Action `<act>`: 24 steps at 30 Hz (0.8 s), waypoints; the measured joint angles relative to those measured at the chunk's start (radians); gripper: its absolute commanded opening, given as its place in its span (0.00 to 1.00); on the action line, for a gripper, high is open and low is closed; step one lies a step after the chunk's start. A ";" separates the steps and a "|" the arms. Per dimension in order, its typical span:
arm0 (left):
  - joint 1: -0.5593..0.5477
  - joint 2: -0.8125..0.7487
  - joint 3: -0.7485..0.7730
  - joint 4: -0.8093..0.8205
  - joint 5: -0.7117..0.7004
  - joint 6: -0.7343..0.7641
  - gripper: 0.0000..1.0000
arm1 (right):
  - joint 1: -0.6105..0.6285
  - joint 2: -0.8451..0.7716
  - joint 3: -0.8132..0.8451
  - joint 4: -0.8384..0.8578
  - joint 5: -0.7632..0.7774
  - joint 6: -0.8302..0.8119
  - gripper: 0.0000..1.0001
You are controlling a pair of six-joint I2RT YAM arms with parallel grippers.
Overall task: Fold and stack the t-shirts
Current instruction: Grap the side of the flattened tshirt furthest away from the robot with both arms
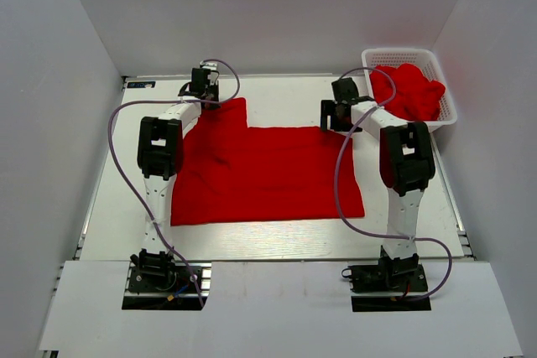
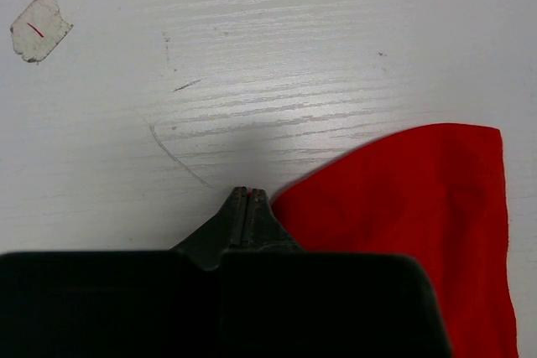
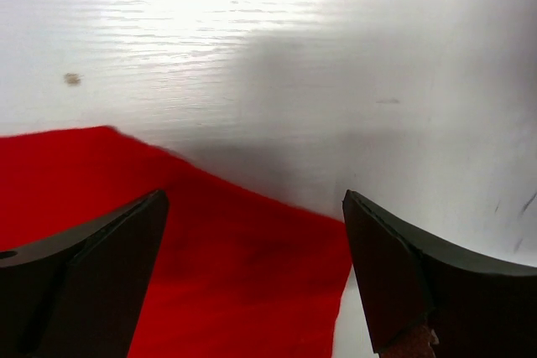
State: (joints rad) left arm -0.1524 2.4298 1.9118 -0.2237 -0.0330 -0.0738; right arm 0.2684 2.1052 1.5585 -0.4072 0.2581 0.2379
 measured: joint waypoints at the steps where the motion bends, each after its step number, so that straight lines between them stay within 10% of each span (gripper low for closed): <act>1: 0.000 0.000 0.000 0.000 0.000 0.003 0.00 | 0.000 -0.004 -0.003 0.014 -0.022 -0.039 0.90; 11: 0.000 0.000 0.000 -0.001 0.000 0.016 0.00 | 0.000 -0.010 0.001 0.051 -0.154 -0.362 0.90; 24: 0.000 0.000 0.000 -0.002 0.000 0.033 0.00 | -0.029 0.022 0.025 0.051 -0.202 -0.438 0.66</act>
State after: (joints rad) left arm -0.1524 2.4298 1.9118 -0.2256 -0.0330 -0.0410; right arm 0.2394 2.1273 1.5837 -0.3557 0.0559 -0.1997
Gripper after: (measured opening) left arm 0.028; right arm 0.700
